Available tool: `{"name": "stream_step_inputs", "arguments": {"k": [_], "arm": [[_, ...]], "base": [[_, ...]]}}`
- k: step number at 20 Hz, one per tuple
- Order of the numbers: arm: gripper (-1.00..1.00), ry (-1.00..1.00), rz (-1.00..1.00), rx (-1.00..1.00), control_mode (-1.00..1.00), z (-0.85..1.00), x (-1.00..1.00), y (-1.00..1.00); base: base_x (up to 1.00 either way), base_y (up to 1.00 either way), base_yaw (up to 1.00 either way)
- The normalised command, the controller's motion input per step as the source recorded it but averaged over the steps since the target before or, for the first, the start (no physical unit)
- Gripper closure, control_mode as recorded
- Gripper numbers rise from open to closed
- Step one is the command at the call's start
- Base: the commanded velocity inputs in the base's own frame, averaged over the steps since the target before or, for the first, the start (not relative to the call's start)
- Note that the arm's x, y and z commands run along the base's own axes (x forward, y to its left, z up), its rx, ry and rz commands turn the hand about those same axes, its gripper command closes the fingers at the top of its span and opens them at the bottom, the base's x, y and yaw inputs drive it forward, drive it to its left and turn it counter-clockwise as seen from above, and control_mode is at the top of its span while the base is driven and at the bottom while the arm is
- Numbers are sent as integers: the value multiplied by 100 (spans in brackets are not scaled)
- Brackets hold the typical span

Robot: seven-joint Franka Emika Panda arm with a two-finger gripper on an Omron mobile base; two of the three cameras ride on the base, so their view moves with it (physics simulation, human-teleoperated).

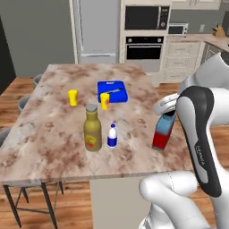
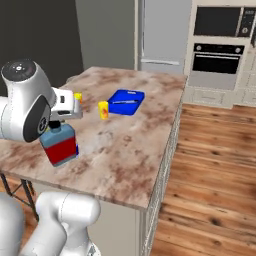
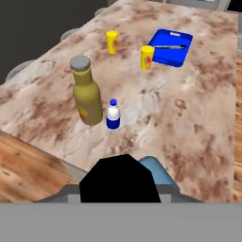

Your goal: Place the drinks on the dining counter in a tight cluster.

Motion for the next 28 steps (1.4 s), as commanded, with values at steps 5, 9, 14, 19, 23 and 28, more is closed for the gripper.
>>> {"name": "stream_step_inputs", "arguments": {"k": [5,9,14,19,23,28], "arm": [[100,0,0,0,100,0,0,0],[100,0,0,0,100,0,0,0],[100,0,0,0,100,0,0,0],[100,17,18,0,-100,0,80,9],[100,22,29,0,-100,-1,99,0],[100,2,4,-1,-100,-14,50,3]], "base": [[26,7,-30],[0,0,0],[6,0,0],[17,5,0],[0,0,0],[0,0,0]]}}
